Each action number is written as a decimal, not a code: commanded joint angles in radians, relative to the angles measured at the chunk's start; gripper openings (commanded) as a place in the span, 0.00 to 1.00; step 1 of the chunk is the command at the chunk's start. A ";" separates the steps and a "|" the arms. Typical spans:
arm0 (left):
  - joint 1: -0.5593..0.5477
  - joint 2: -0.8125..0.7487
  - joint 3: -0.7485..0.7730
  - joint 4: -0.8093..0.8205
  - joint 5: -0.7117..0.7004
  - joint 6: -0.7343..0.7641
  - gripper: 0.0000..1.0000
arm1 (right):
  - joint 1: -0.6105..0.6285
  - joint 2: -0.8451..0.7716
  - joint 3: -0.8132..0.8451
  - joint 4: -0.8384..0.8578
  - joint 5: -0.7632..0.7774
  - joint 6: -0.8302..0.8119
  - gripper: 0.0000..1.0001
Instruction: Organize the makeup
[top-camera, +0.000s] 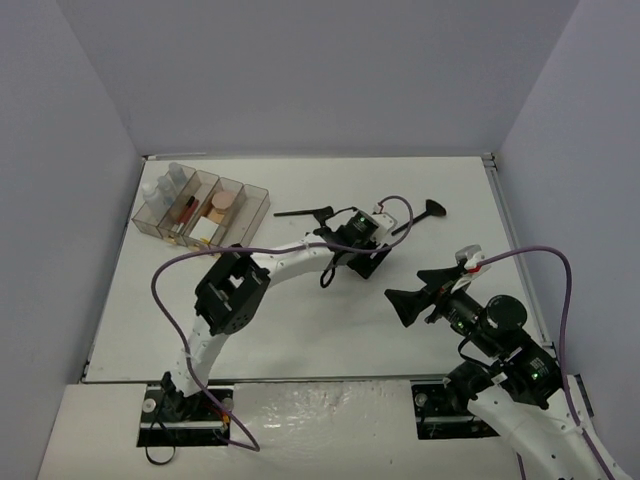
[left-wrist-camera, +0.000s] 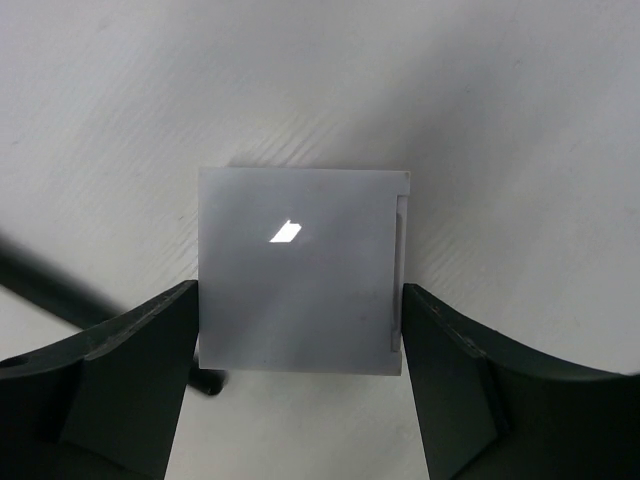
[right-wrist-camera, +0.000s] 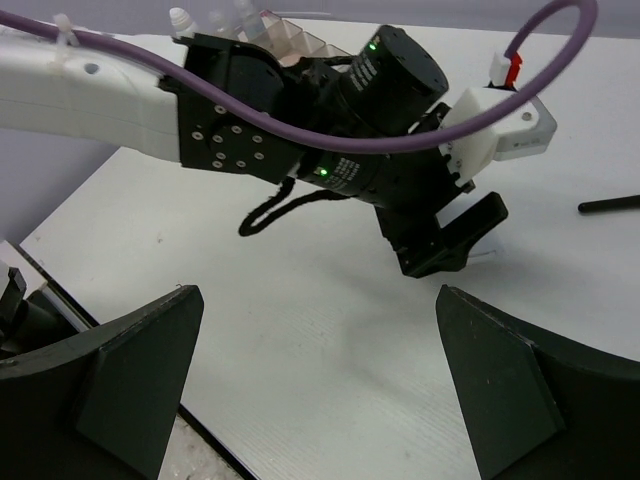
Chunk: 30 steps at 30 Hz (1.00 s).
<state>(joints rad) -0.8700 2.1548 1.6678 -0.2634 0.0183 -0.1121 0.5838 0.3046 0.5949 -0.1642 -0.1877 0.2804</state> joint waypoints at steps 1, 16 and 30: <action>0.030 -0.274 -0.026 -0.074 -0.160 0.041 0.48 | 0.002 -0.005 0.013 0.061 0.010 0.000 1.00; 0.535 -0.597 -0.312 -0.023 -0.509 0.296 0.49 | 0.002 -0.035 0.006 0.069 -0.009 -0.011 1.00; 0.737 -0.436 -0.347 0.157 -0.420 0.368 0.56 | 0.002 -0.048 0.000 0.074 -0.035 -0.013 1.00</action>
<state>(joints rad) -0.1739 1.7083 1.2953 -0.2139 -0.4321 0.2260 0.5838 0.2606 0.5940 -0.1653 -0.2096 0.2790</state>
